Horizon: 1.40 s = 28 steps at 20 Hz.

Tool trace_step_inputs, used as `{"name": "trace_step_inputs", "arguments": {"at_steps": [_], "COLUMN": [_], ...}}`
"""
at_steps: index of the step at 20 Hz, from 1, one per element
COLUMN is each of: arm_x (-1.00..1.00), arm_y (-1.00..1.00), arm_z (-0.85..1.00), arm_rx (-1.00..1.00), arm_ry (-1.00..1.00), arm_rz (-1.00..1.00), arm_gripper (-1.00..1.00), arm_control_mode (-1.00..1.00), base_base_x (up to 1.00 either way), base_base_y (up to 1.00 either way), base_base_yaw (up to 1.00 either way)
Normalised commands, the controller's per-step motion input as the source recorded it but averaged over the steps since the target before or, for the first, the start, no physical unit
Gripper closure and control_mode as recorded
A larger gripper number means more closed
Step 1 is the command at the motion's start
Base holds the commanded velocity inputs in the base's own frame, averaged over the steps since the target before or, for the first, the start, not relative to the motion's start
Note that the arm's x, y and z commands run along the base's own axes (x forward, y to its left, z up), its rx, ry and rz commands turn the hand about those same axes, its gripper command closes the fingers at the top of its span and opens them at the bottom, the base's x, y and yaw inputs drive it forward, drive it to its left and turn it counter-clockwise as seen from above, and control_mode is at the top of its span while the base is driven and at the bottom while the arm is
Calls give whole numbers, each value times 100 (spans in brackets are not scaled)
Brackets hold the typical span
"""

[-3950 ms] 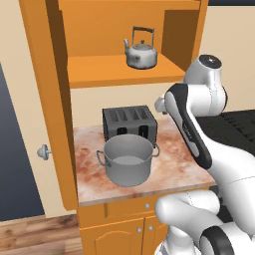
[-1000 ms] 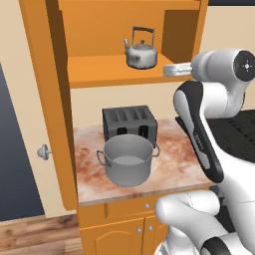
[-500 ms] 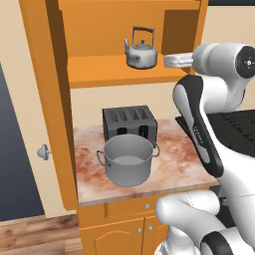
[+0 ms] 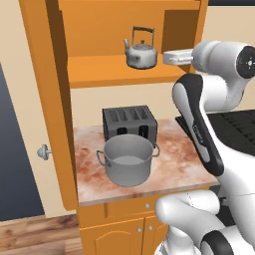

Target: Pick the kettle from the cabinet and place it on a stove burner. Then pick the pot from the counter and place it on another stove burner. Finally, turn both burners on.

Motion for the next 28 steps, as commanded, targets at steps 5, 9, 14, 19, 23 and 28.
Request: {"name": "trace_step_inputs", "arguments": {"at_steps": [5, 9, 14, 19, 23, 28], "arm_x": [2, 0, 0, 1, 8, 21], "arm_y": [12, 0, 0, 0, 0, 0], "arm_z": [0, 0, 0, 0, 0, 0], "arm_rx": [0, 0, 0, 0, 0, 0], "arm_ry": [-8, 0, 0, 0, 0, 1], "arm_rz": [1, 0, 0, 0, 0, 0], "arm_gripper": [-100, -100, -100, -100, -100, -100], "arm_control_mode": [-100, -100, -100, -100, -100, -100], "base_base_x": [0, 0, 0, 0, 0, 0], "base_base_y": [0, 0, 0, 0, 0, 0], "base_base_yaw": [0, 0, 0, 0, 0, 0]}}
